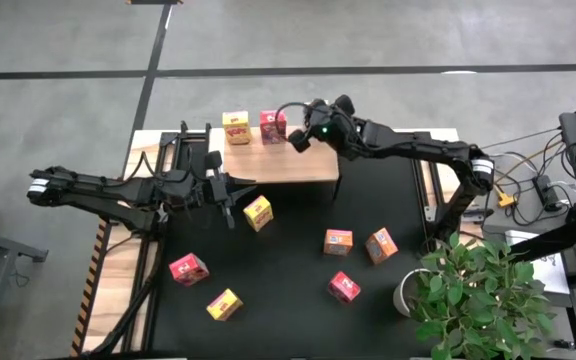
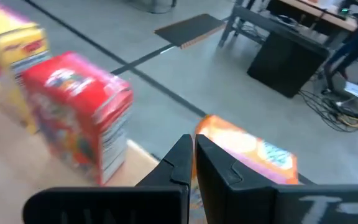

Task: Stack cereal on shelf
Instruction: Put the top orange cereal box on the shelf

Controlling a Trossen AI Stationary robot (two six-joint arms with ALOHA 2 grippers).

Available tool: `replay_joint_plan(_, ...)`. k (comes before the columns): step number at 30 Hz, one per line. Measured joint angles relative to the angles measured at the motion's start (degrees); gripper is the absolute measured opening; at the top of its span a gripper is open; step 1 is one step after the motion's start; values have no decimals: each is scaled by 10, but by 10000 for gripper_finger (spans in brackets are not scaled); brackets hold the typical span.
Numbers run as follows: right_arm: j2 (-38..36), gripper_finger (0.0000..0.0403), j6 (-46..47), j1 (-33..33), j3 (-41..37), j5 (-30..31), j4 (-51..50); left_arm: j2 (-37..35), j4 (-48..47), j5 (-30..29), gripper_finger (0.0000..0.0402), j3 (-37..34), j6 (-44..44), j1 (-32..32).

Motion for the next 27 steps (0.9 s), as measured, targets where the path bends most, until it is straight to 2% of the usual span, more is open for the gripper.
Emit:
replay_joint_plan(3,-2,9,1,-8,7,23,0,0,0,0,39,0,1,0)
replay_joint_plan(6,-6,9,11,-11,13,79,-2,0,0,0,39,0,2,0)
replay_joint_plan(9,-7,9,60,-19,22,129,-10,0,0,0,39,0,2,0)
replay_joint_plan(15,-6,9,127,-45,25,100,-53,0,0,0,39,0,0,0)
replay_joint_plan(27,-3,9,149,-48,24,85,-86,0,-1,0,39,0,7,0)
